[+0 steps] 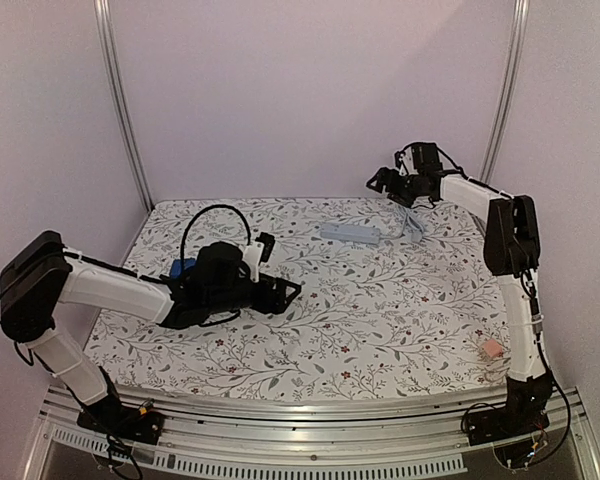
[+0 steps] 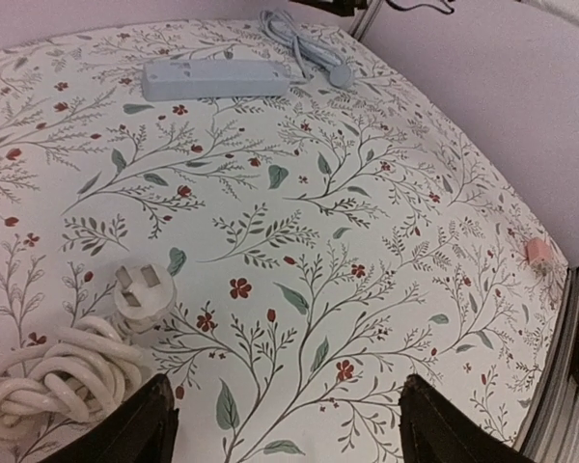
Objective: Insert the plug
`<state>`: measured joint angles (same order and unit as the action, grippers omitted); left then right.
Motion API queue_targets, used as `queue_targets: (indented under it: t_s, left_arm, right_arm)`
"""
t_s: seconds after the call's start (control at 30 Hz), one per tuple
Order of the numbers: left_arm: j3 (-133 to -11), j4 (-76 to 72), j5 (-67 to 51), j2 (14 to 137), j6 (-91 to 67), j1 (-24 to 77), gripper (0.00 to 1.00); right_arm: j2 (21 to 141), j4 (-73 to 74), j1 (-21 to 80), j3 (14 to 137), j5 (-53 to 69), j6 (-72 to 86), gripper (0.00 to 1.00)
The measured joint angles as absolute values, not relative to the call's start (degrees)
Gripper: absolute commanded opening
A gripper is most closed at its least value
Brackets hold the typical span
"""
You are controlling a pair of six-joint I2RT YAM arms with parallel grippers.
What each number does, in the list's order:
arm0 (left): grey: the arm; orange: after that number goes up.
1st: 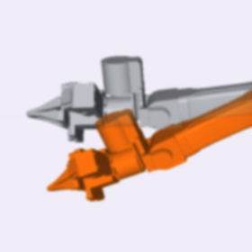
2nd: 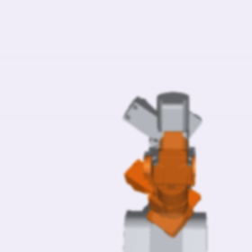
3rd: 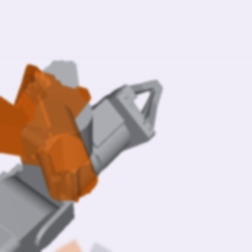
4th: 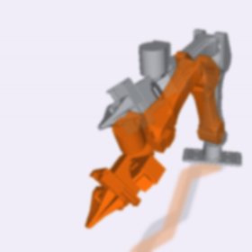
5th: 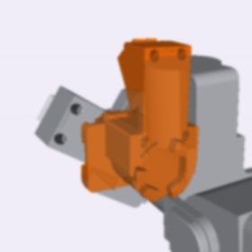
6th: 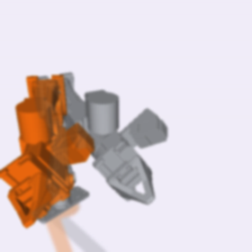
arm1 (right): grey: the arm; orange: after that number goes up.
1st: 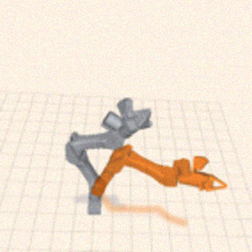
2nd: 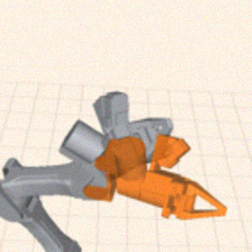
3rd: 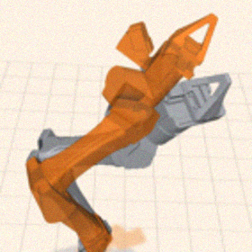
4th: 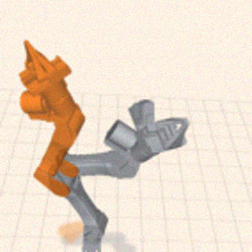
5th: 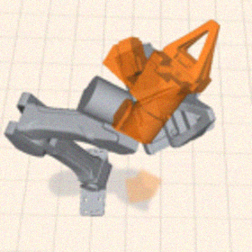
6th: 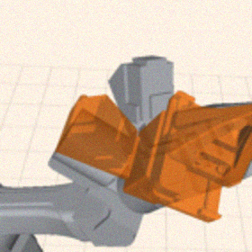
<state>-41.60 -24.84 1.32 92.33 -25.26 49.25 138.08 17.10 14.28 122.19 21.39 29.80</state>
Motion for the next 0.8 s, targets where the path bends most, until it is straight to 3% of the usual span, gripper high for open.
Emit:
queue_targets:
  t_s: [0.23,0.53,0.8]
  left_arm:
    - [-40.73,-25.41,0.36,92.51,-26.63,49.25,0.79]
    - [-40.73,-25.87,-0.91,93.8,-27.22,49.32,0.78]
    - [-40.73,-25.93,-1.1,94.06,-27.53,49.34,0.77]
  right_arm:
    - [146.1,23.68,13.54,124.99,25.17,20.93,0.86]
    - [146.47,28.99,14.04,124.2,32.27,12.27,0.86]
    - [144.99,34.37,19.94,122.15,26.04,-1.83,0.87]
